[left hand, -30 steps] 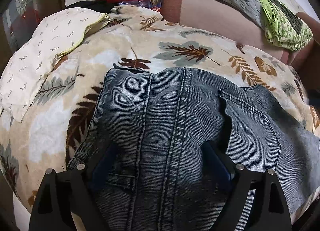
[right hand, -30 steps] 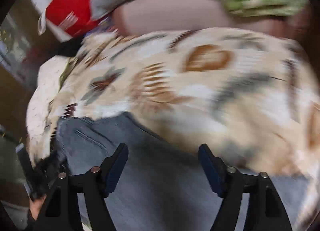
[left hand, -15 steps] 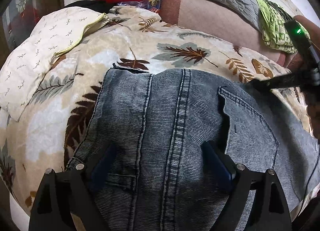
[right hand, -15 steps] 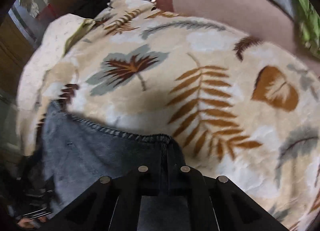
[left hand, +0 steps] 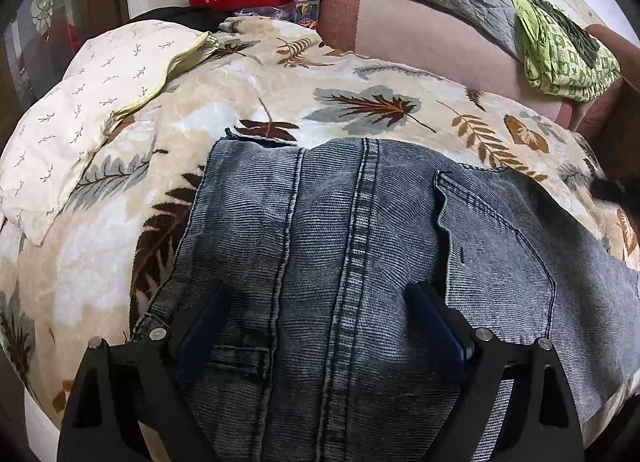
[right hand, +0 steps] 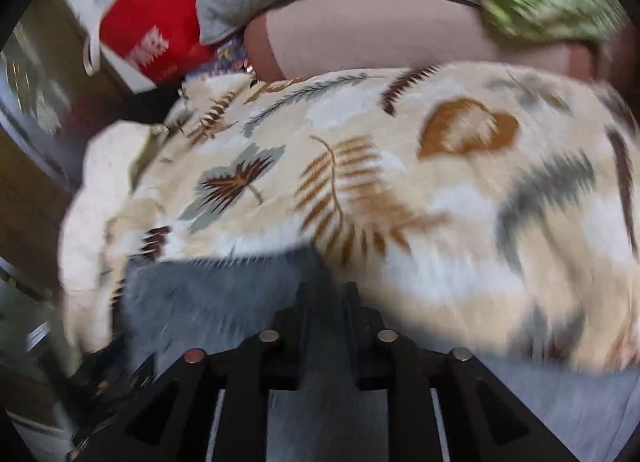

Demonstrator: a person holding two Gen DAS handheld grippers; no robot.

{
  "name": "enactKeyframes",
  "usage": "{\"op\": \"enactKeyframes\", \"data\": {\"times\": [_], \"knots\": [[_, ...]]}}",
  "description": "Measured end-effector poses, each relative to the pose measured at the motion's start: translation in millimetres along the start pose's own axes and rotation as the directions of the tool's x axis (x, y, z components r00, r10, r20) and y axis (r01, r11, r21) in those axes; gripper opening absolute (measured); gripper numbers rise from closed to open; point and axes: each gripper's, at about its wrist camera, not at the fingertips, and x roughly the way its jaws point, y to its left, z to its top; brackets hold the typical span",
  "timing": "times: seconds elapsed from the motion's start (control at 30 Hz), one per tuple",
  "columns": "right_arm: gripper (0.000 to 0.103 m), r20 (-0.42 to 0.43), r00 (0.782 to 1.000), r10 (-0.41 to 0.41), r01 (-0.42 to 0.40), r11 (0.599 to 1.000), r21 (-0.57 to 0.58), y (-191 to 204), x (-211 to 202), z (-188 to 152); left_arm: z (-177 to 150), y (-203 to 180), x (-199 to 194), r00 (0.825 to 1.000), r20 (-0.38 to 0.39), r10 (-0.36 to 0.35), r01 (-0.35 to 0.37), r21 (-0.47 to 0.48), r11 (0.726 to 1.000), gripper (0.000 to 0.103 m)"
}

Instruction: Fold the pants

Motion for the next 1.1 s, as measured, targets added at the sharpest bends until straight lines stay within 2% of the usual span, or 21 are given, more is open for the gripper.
{"op": "enactKeyframes", "data": {"times": [0.07,0.13,0.17,0.2,0.27,0.3,0.43,0.57,0.6,0.67,0.7,0.73,0.77,0.83,0.87,0.93,1.03,1.1], "knots": [[0.034,-0.011,0.999,0.042,-0.042,0.997,0.063,-14,-9,-26,0,0,-1,1.0,0.001,0.001,-0.001,-0.001,1.0,0.092],[0.057,-0.045,0.998,0.047,-0.04,0.988,0.149,-39,3,-46,-1,-1,0,1.0,0.005,0.011,-0.011,-0.002,1.0,0.092],[0.073,-0.083,0.996,0.031,-0.016,0.984,0.177,-53,18,-50,-1,-2,1,1.0,0.008,0.017,-0.017,-0.002,1.0,0.093],[0.07,-0.129,0.991,0.035,-0.007,0.978,0.206,-67,34,-56,-2,-4,1,1.0,0.012,0.026,-0.026,0.001,1.0,0.093],[0.069,-0.056,0.992,0.112,-0.092,0.956,0.28,-80,23,-60,-3,-7,1,0.999,0.021,0.047,-0.047,0.01,0.999,0.093],[0.069,-0.048,0.991,0.122,-0.102,0.948,0.302,-81,11,-61,-3,-6,-1,0.999,0.026,0.047,-0.047,0.008,0.999,0.093],[0.07,0.103,0.978,0.182,-0.204,0.94,0.274,-86,-70,-91,-3,-4,-9,0.998,0.022,0.055,-0.055,-0.011,0.998,0.093],[0.07,0.195,0.97,0.142,-0.209,0.898,0.387,-138,-116,-146,-4,-2,-29,0.998,0.031,0.048,-0.047,-0.053,0.997,0.093],[0.07,0.207,0.972,0.108,-0.191,0.878,0.438,-160,-119,-162,-5,-3,-34,0.998,0.035,0.052,-0.05,-0.058,0.997,0.093],[0.07,0.15,0.988,0.024,-0.106,0.813,0.572,-198,-110,-184,-8,-9,-37,0.998,0.023,0.064,-0.063,-0.042,0.997,0.093],[0.064,0.127,0.991,0.051,-0.121,0.758,0.641,-221,-100,-198,-9,-11,-37,0.997,0.018,0.074,-0.073,-0.034,0.997,0.093],[0.064,0.18,0.979,0.091,-0.189,0.728,0.659,-229,-104,-202,-11,-13,-38,0.996,0.013,0.084,-0.084,-0.027,0.996,0.093],[0.064,0.195,0.975,0.108,-0.212,0.714,0.667,-231,-108,-202,-12,-15,-38,0.996,0.01,0.092,-0.091,-0.022,0.996,0.093],[0.064,0.18,0.98,0.082,-0.178,0.76,0.625,-221,-122,-190,-13,-18,-41,0.995,0.003,0.095,-0.095,-0.02,0.995,0.093],[0.064,0.204,0.976,0.079,-0.186,0.791,0.583,-212,-132,-184,-12,-20,-43,0.996,0.005,0.094,-0.093,-0.018,0.995,0.093],[0.065,0.243,0.965,0.104,-0.222,0.817,0.532,-201,-145,-180,-13,-23,-46,0.995,0.011,0.097,-0.097,-0.01,0.995,0.093],[0.074,0.249,0.967,0.054,-0.187,0.816,0.547,-204,-146,-191,-13,-28,-48,0.995,0.013,0.097,-0.097,-0.002,0.995,0.093],[0.075,0.196,0.98,0.022,-0.138,0.786,0.603,-221,-129,-200,-14,-32,-47,0.995,0.008,0.1,-0.1,0.012,0.995,0.093]]}}
